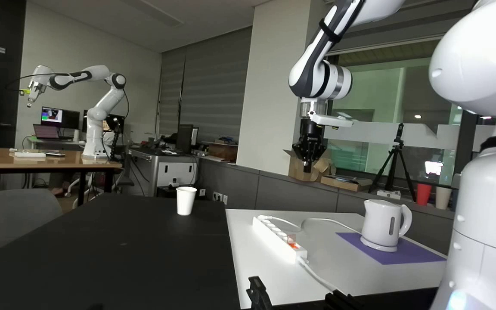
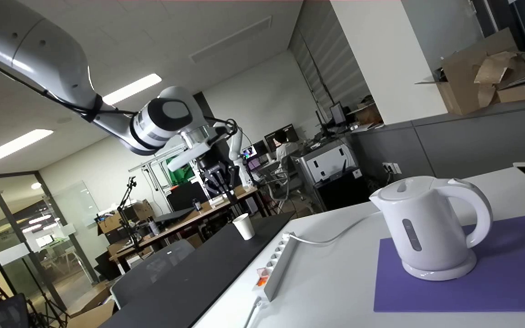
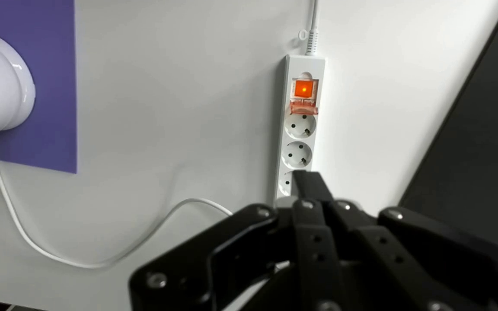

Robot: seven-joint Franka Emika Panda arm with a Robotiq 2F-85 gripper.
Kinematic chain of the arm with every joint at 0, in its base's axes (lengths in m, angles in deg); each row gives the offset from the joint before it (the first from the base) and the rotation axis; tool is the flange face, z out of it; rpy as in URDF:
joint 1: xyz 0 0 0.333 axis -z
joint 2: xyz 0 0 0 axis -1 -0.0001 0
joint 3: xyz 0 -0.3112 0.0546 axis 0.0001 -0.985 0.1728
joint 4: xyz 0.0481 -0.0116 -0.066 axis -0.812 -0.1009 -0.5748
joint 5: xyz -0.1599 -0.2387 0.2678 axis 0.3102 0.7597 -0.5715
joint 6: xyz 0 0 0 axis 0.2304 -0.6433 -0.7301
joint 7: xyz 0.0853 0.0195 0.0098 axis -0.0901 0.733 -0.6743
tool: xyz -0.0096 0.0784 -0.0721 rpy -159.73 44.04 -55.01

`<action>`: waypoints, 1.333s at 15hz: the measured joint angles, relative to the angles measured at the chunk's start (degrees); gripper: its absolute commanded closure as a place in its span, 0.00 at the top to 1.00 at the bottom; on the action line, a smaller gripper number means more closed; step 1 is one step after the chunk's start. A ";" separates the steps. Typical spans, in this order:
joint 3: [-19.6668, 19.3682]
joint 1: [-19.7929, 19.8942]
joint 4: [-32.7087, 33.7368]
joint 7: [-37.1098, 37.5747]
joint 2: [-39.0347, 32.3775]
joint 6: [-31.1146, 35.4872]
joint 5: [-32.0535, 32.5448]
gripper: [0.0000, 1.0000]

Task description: Turn on the extension cable

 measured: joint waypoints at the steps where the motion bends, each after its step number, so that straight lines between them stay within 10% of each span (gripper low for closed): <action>1: 0.03 0.00 -0.07 -0.10 -0.32 0.00 -0.01 0.00; 20: 6.08 5.48 -7.21 -11.55 -15.82 24.90 -10.89 0.00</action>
